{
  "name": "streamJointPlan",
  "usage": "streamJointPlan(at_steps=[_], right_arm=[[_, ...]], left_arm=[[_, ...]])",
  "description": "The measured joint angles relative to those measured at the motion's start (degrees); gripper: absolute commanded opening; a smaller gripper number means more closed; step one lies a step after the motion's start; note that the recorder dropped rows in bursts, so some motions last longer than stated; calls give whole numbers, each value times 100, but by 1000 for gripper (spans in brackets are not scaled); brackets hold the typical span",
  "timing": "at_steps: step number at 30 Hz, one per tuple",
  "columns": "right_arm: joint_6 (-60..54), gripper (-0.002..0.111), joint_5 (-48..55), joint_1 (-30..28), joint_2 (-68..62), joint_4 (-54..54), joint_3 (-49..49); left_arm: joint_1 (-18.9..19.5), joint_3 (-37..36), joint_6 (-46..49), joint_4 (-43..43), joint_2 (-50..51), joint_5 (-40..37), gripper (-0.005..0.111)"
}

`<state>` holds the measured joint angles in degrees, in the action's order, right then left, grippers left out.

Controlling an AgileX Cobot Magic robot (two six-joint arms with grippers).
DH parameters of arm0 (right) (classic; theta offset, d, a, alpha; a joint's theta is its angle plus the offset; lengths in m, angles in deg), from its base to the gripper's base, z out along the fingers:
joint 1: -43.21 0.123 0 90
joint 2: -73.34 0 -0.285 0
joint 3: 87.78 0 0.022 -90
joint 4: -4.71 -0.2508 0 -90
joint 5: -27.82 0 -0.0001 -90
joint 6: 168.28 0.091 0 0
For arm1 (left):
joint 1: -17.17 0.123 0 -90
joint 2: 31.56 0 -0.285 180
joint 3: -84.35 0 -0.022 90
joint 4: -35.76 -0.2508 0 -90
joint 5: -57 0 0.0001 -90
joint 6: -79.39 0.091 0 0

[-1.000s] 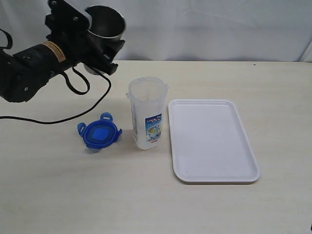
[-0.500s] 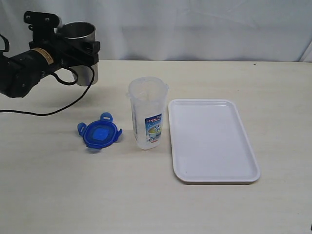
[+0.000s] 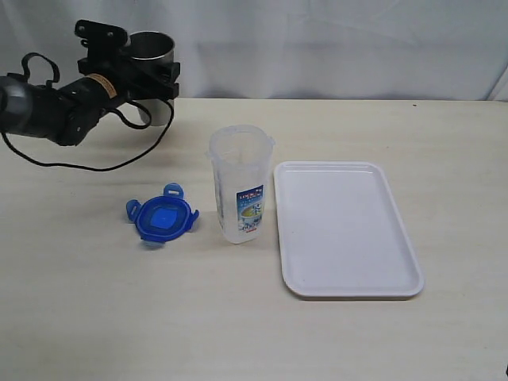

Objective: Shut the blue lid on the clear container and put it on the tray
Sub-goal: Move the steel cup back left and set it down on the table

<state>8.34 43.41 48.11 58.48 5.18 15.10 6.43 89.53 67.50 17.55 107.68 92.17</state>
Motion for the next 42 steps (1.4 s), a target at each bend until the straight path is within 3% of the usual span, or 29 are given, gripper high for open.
streamJointPlan(at_steps=[10,24,27,34,37,42], right_arm=[[0,4,0,0,0,0,0],[0,4,0,0,0,0,0],[0,4,0,0,0,0,0],[0,4,0,0,0,0,0],[0,4,0,0,0,0,0],[0,4,0,0,0,0,0]], left_arm=[[0,1187,13,23,995,0,0],[0,1365,-36,86,1220,-161,1],[0,1365,-36,86,1220,-170,12],[0,1391,-147,86,1197,-373,64],[0,1394,-256,51,1185,-466,70],[-19,1429,-329,-78,1130,-706,70]])
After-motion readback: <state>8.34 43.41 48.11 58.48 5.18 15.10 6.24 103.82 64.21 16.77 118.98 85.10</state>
